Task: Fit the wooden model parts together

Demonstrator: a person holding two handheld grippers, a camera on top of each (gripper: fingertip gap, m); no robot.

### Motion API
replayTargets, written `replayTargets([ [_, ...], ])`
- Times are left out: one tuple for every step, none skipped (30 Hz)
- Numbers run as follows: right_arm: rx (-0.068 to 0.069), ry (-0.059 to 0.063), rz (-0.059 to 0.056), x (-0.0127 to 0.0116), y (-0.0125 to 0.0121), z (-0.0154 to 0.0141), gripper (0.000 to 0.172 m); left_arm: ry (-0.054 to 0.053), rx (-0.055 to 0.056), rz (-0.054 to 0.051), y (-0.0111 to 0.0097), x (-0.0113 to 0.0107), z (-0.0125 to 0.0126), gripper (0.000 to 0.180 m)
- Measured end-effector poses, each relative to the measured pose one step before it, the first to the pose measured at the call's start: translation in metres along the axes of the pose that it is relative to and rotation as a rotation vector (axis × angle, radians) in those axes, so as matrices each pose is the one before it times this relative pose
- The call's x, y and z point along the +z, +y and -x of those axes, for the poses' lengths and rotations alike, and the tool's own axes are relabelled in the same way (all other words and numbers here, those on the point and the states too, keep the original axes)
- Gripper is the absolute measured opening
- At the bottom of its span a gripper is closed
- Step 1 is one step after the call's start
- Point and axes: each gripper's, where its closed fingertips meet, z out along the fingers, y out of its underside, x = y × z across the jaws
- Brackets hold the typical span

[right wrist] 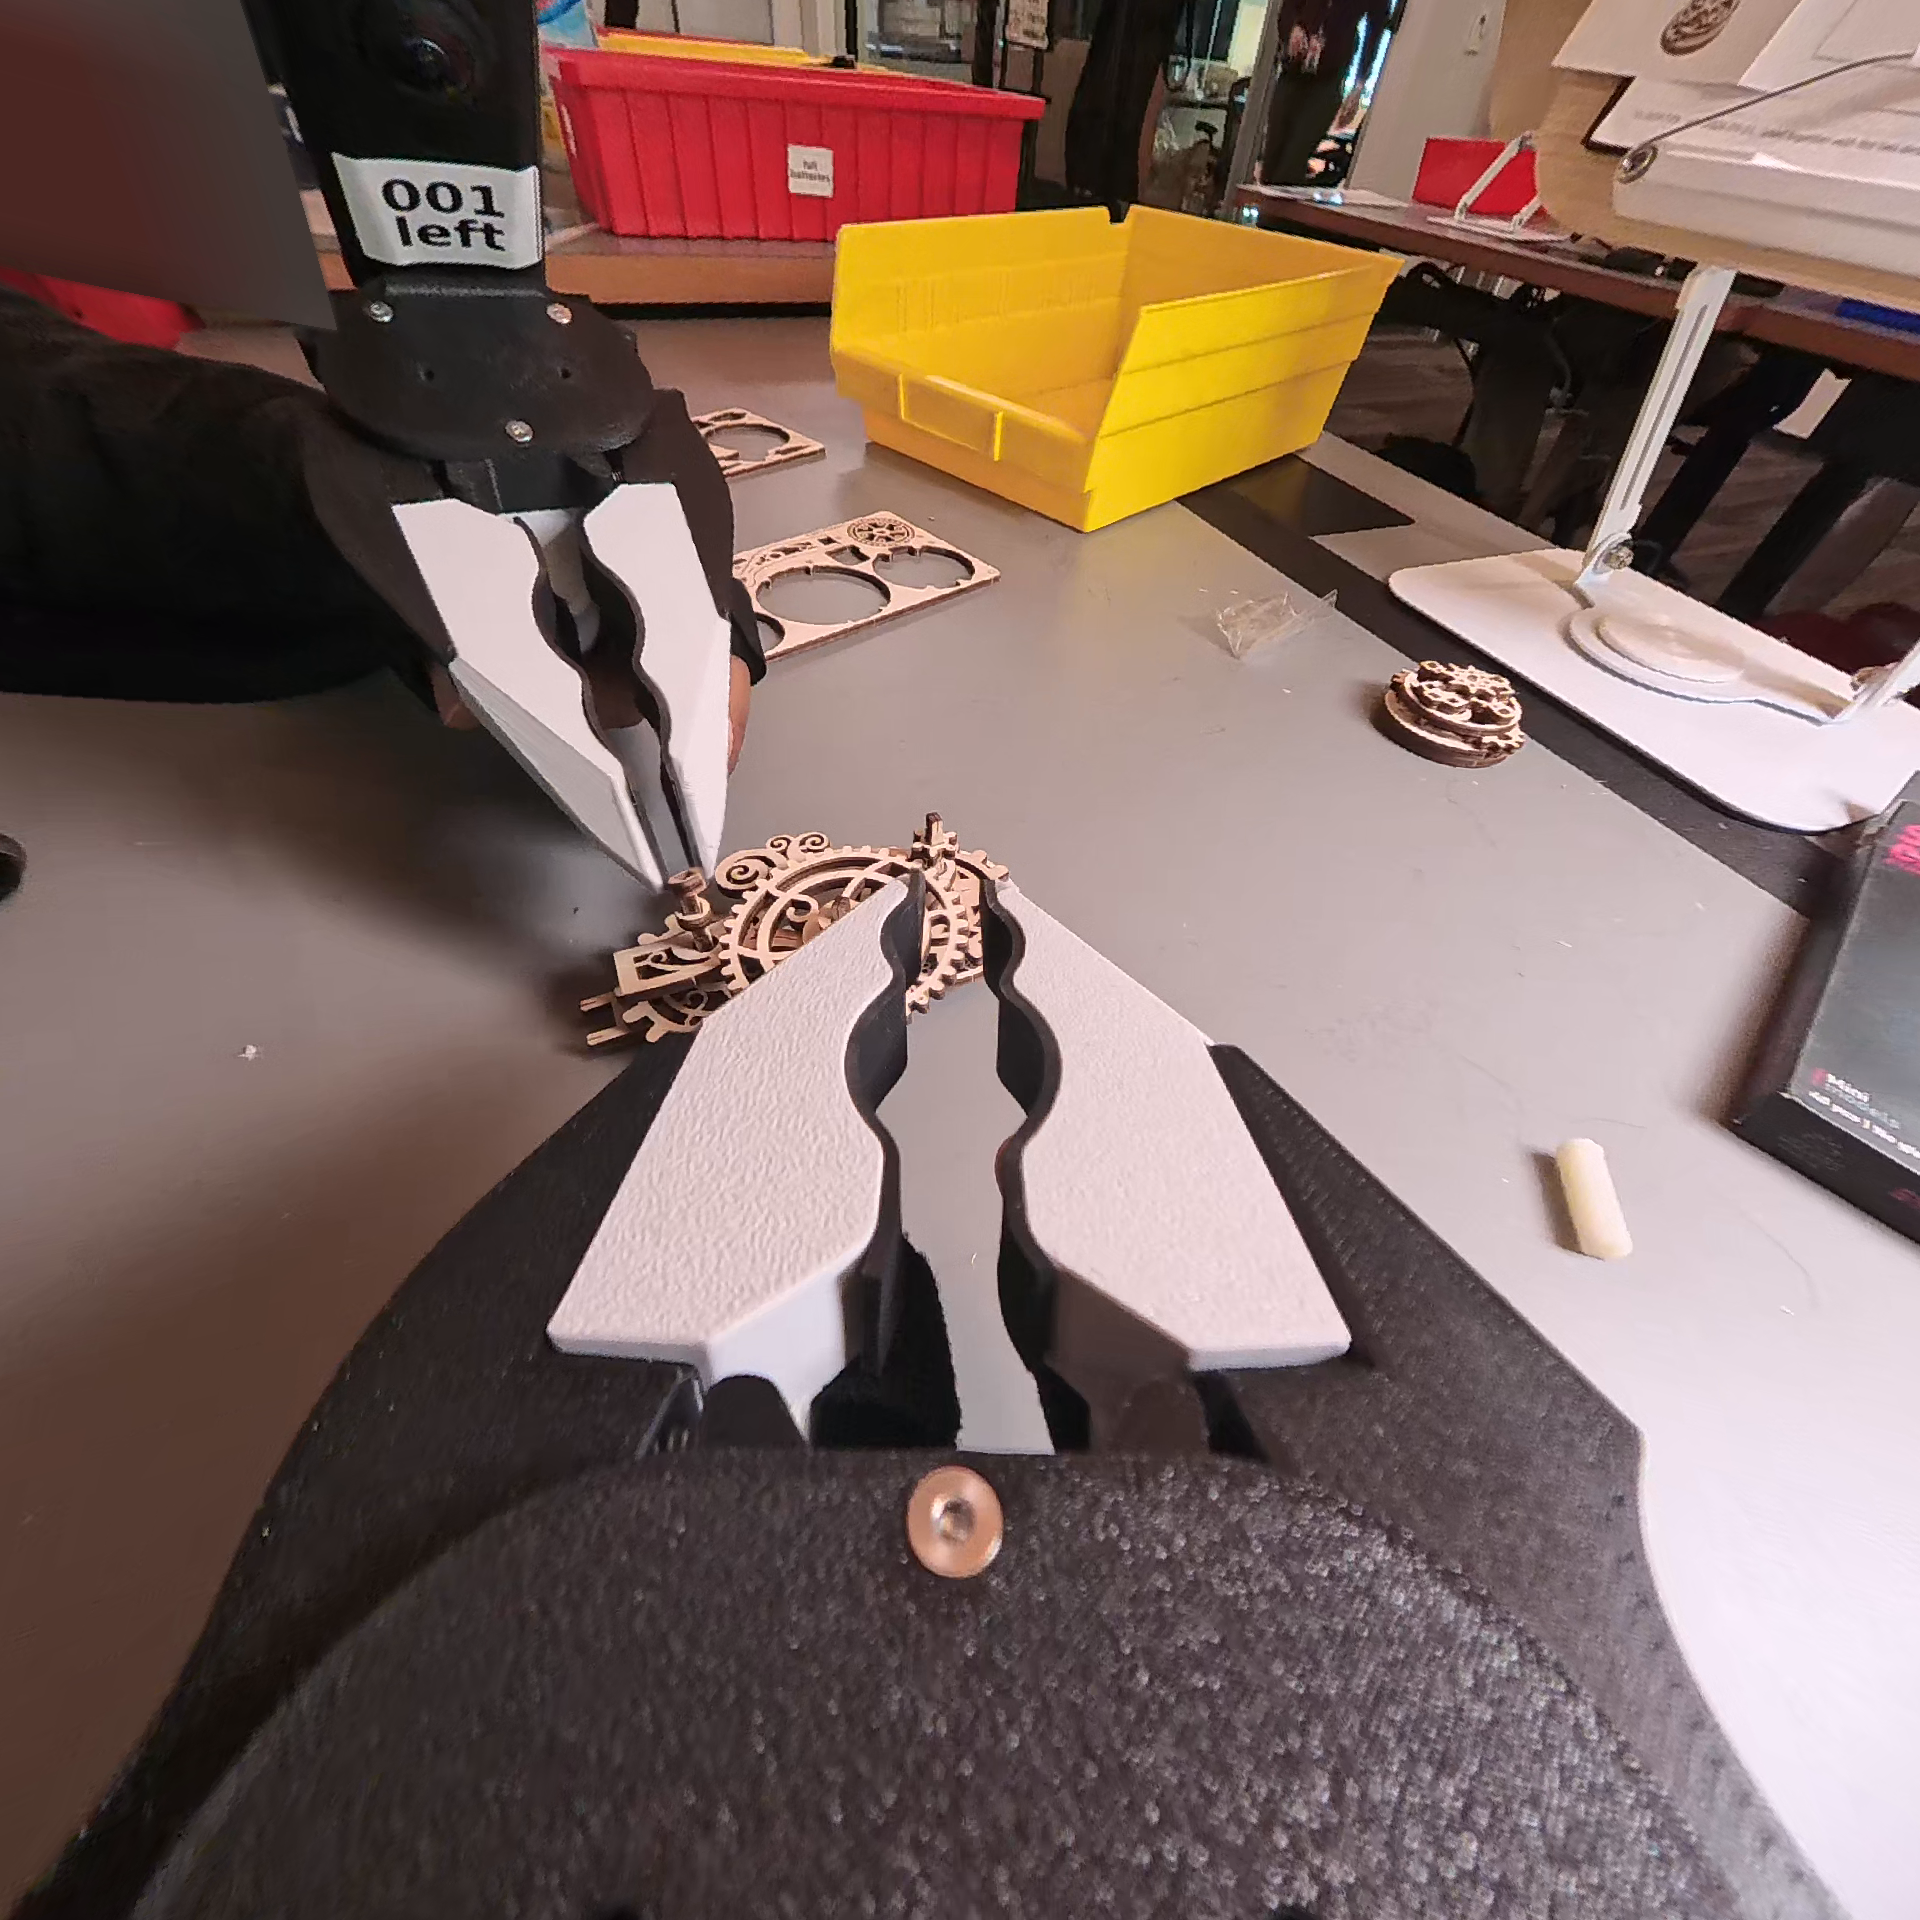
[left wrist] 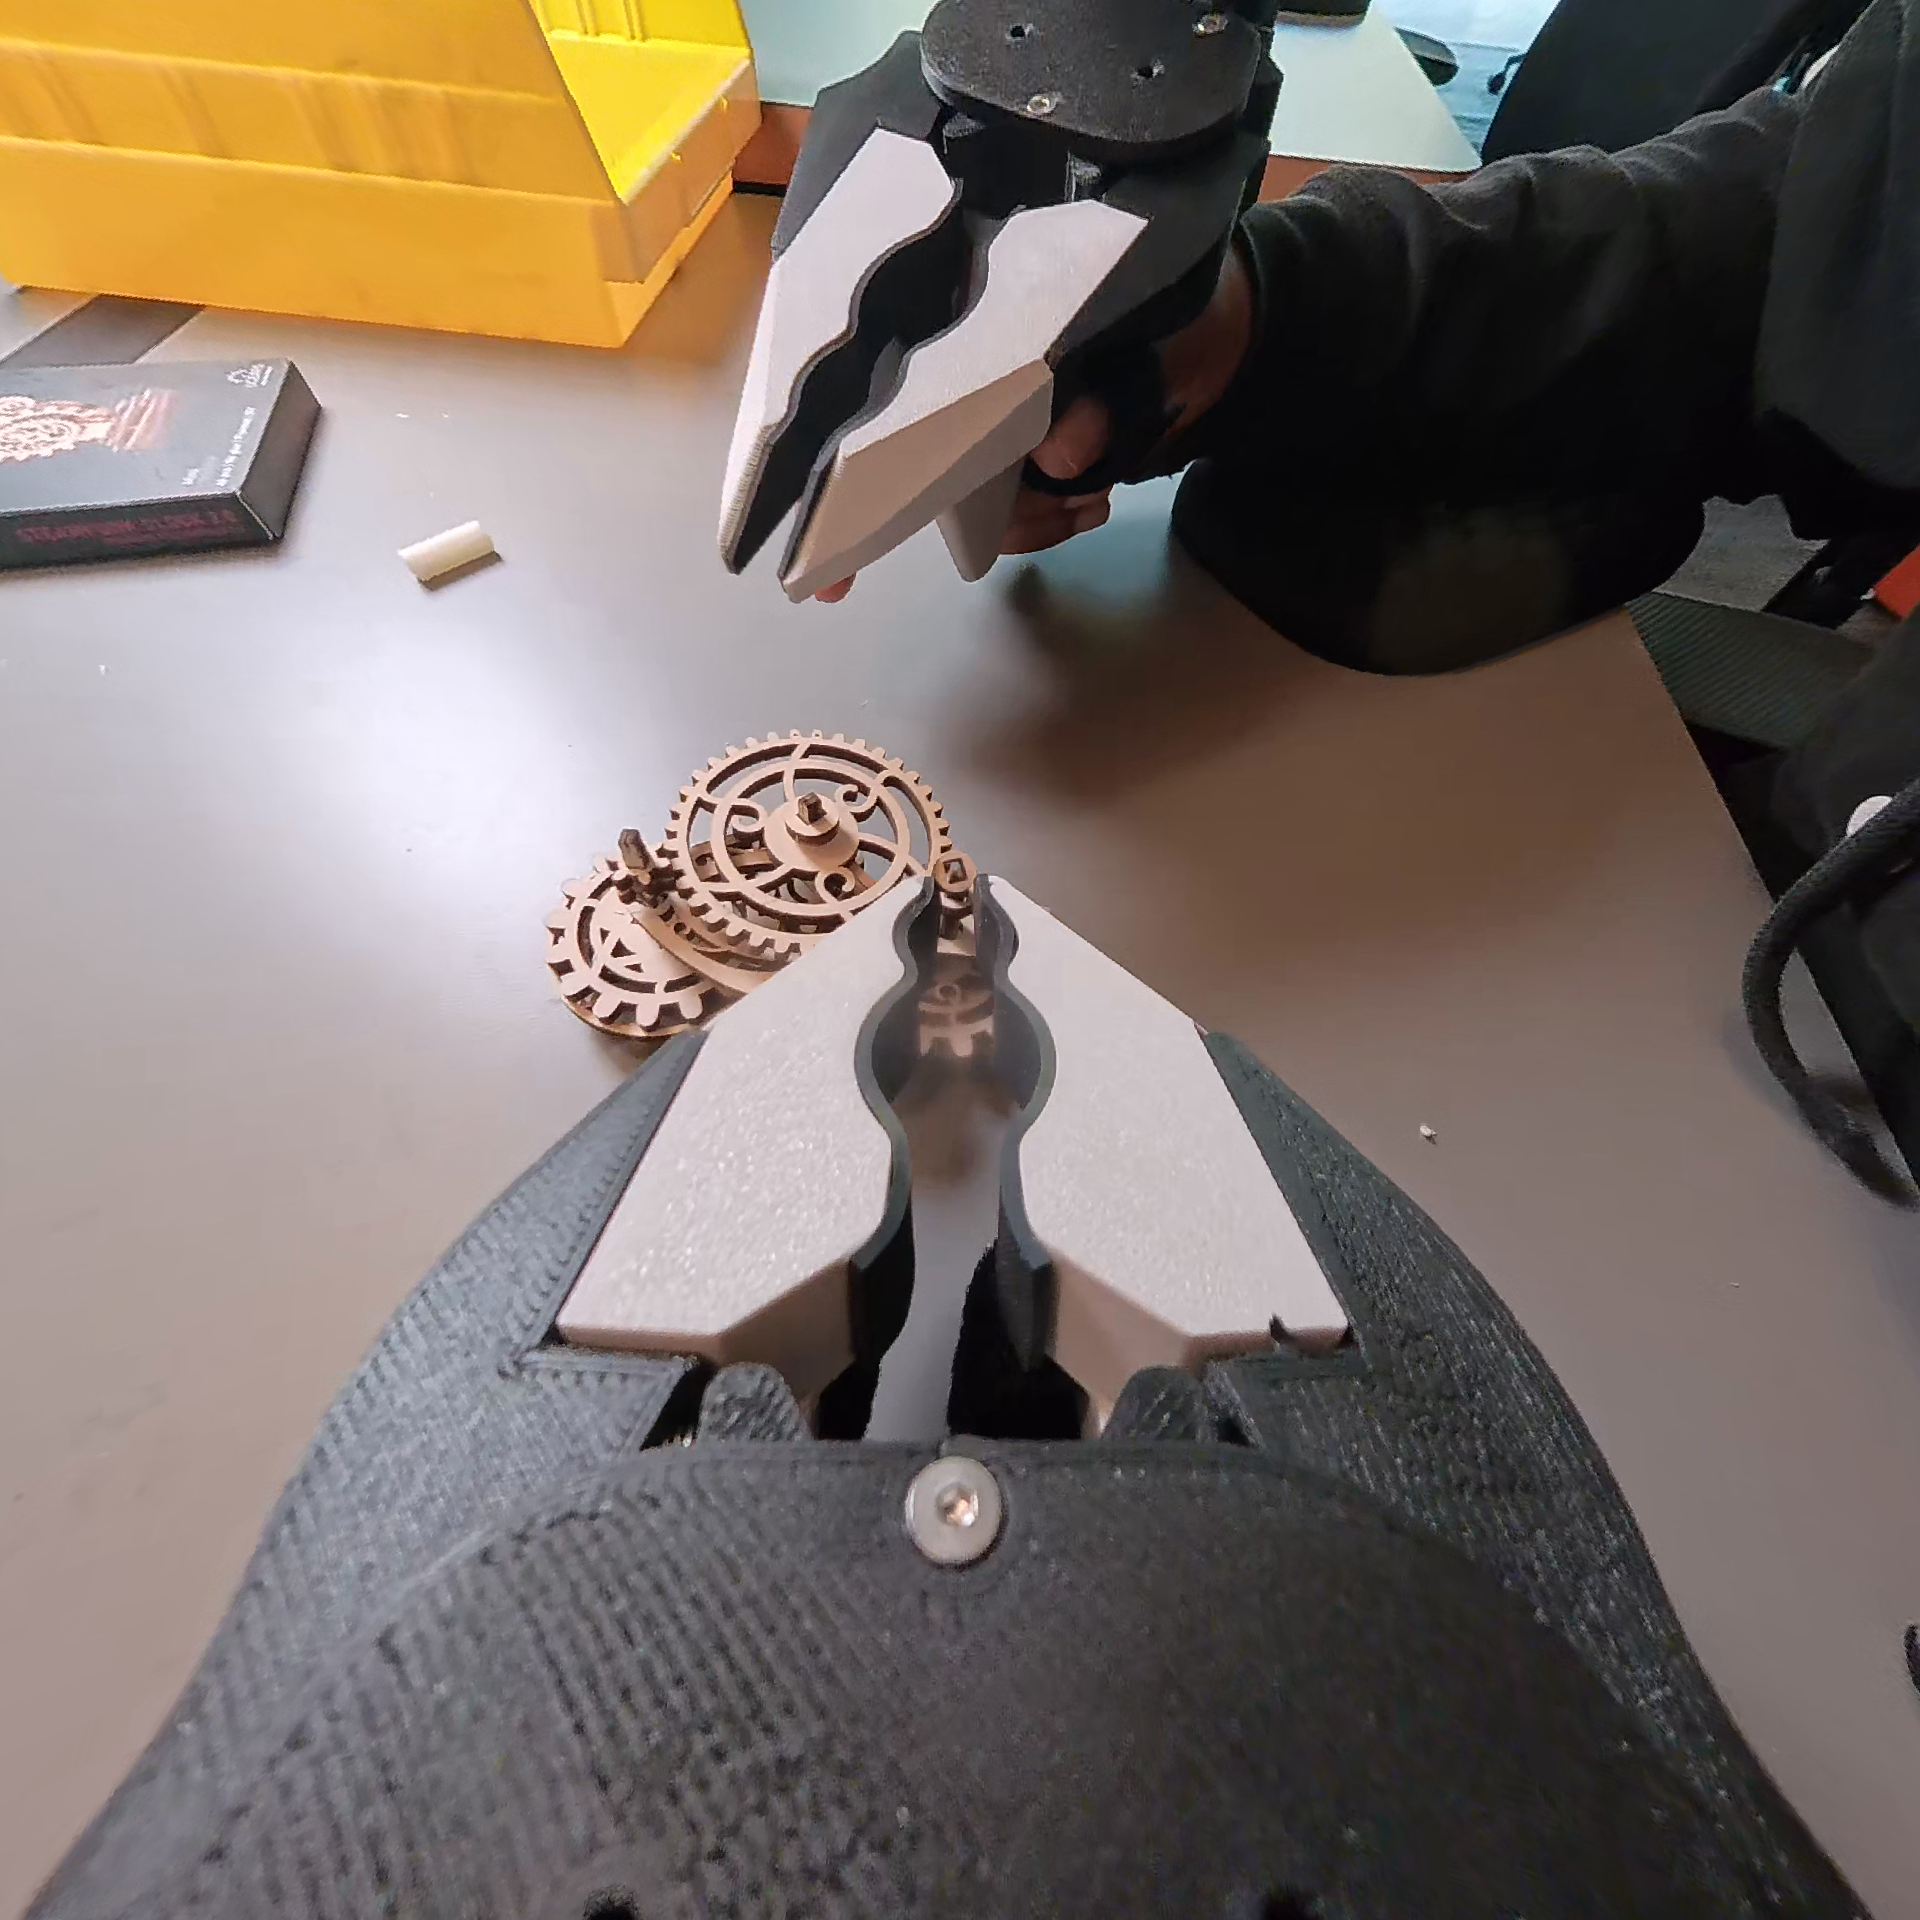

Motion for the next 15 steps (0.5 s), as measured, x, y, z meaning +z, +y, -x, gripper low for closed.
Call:
replayTargets([
  [-0.0013,-0.0016,0.0005,0.00001,0.00005,0.00033,0.009,-0.0028,0.0016,0.0010,0.00021,-0.00097,0.00093,0.004],
  [-0.0013,-0.0024,0.0003,-0.00018,-0.00004,0.00048,0.009,-0.0055,0.0004,0.0004,0.00021,-0.00182,0.00178,0.004],
  [-0.0018,-0.0059,-0.0004,-0.00011,-0.00014,0.00104,0.009,-0.0110,-0.0007,0.0011,0.00030,-0.00287,0.00341,0.004],
  [-0.0019,-0.0107,-0.0007,-0.00030,-0.00035,0.00184,0.009,-0.0166,-0.0010,0.0032,0.00106,-0.00402,0.00493,0.004],
  [-0.0011,-0.0126,0.0010,-0.00006,-0.00023,0.00236,0.009,-0.0192,-0.0057,0.0054,0.00181,-0.00464,0.00635,0.004],
  [-0.0013,-0.0135,0.0027,0.00023,0.00021,0.00259,0.009,-0.0148,-0.0141,0.0119,0.00357,-0.00434,0.00651,0.004],
  [-0.0024,-0.0197,0.0057,0.00056,0.00066,0.00363,0.009,-0.0107,-0.0199,0.0226,0.00577,-0.00326,0.00637,0.004],
  [-0.0020,-0.0289,0.0106,0.00113,0.00136,0.00535,0.009,-0.0164,-0.0161,0.0256,0.00669,-0.00204,0.00647,0.005],
  [-0.0021,-0.0288,0.0112,0.00160,0.00135,0.00564,0.009,-0.0117,-0.0093,0.0239,0.00632,-0.00087,0.00471,0.005],
  [-0.0020,-0.0266,0.0107,0.00208,0.00100,0.00582,0.009,-0.0050,-0.0076,0.0245,0.00564,0.00026,0.00274,0.008],
  [0.0010,-0.0226,0.0148,0.00284,0.00109,0.00556,0.009,-0.0064,-0.0064,0.0220,0.00432,0.00089,0.00222,0.014],
  [0.0013,-0.0152,0.0204,0.00346,0.00137,0.00462,0.010,-0.0034,-0.0024,0.0145,0.00231,0.00095,0.00109,0.021],
  [-0.0028,-0.0131,0.0206,0.00390,0.00132,0.00477,0.011,-0.0053,0.0012,0.0026,0.00011,0.00052,0.00085,0.028],
  [-0.0028,-0.0136,0.0202,0.00410,0.00097,0.00498,0.011,-0.0057,0.0034,-0.0105,-0.00207,-0.00030,0.00062,0.030],
  [-0.0003,-0.0109,0.0252,0.00407,0.00152,0.00443,0.012,0.0022,0.0039,-0.0128,-0.00234,-0.00091,-0.00070,0.032],
])
